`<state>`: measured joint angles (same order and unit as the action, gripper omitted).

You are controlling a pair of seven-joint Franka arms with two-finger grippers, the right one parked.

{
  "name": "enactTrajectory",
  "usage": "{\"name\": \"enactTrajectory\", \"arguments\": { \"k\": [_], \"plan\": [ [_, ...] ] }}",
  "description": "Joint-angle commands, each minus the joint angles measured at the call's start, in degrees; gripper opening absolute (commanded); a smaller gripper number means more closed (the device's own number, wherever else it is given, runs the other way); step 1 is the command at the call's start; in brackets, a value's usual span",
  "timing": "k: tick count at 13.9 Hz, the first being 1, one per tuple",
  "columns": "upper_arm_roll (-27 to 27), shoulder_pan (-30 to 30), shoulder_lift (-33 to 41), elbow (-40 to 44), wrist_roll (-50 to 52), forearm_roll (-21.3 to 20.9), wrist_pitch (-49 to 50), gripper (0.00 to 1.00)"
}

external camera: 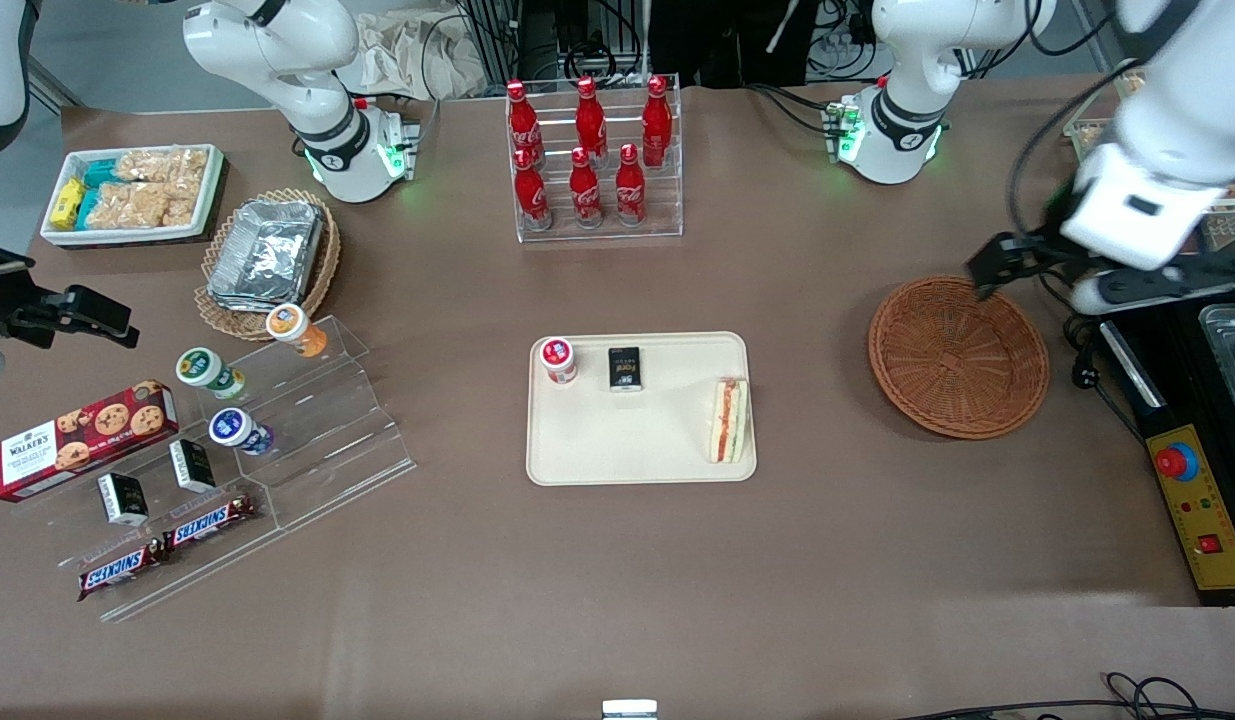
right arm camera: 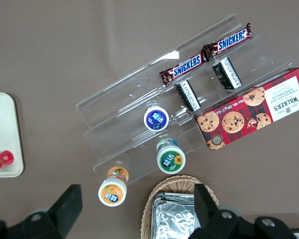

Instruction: Place sandwich from basket to tray

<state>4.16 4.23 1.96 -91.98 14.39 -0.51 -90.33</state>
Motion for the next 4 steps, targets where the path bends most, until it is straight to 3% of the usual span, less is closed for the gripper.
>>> {"name": "enactTrajectory", "arguments": {
  "k": [1, 4],
  "plan": [
    [-2.84, 0.52, 0.76, -0.57, -6.57, 0.77, 0.77, 1.00],
    [-2.84, -0.62, 0.06, 1.97, -7.62, 0.77, 1.73, 1.00]
  ]
}}
